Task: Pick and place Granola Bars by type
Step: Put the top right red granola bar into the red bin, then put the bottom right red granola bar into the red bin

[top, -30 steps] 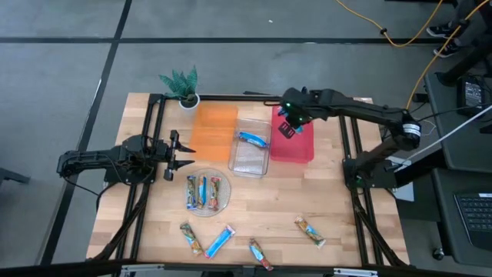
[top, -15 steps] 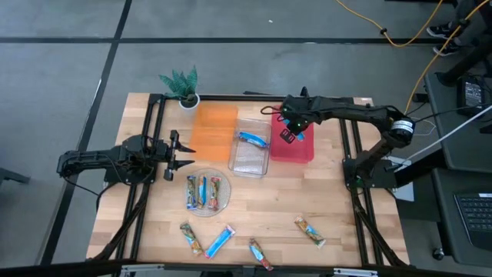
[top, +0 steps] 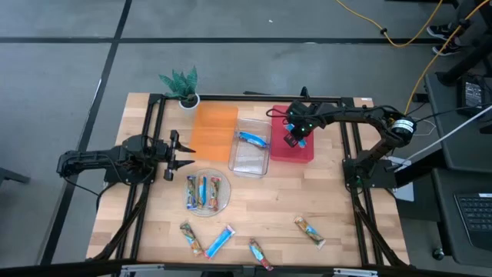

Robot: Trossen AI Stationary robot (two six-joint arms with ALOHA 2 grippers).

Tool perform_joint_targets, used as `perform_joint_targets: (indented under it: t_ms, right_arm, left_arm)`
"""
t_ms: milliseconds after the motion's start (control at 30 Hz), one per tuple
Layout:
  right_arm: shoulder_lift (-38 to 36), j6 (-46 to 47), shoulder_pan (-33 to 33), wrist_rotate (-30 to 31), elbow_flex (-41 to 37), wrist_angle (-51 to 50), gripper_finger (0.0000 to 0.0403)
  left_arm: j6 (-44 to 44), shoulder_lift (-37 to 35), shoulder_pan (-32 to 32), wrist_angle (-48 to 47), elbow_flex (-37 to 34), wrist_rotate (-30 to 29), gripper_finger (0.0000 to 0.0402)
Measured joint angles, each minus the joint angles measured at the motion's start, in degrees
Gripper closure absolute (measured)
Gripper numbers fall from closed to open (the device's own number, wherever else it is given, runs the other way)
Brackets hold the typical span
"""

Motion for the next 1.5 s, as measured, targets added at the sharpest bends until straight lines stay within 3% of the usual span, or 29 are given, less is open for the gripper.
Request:
perform_joint_targets:
  t_ms: [333, 733, 933, 1233, 1500]
  right_arm:
    - [0.00, 0.01, 0.02, -0.46, 0.00, 1.92, 0.0339]
    - [0.00, 0.67, 0.03, -0.46, 0.02, 1.87, 0.0260]
    - [-0.02, 1.53, 0.72, -0.48, 0.07, 1.50, 0.0244]
    - [-0.02, 1.68, 2.66, -0.34, 8.02, -7.41, 0.0242]
    - [-0.04, 2.26, 8.21, 0.05, 17.03, -13.72, 0.0242]
  left_arm:
    - [0.00, 0.00, 0.02, 0.00, 0.00, 0.01, 0.0240]
    - [-0.01, 0.00, 0.01, 0.00, 0.00, 0.02, 0.0238]
    - [0.00, 0.01, 0.01, 0.00, 0.00, 0.00, 0.0239]
    - [-0.01, 0.00, 0.00, 0.00, 0.00, 0.01, 0.0240]
    - [0.00, 0.00, 0.00, 0.00, 0.00, 0.01, 0.0237]
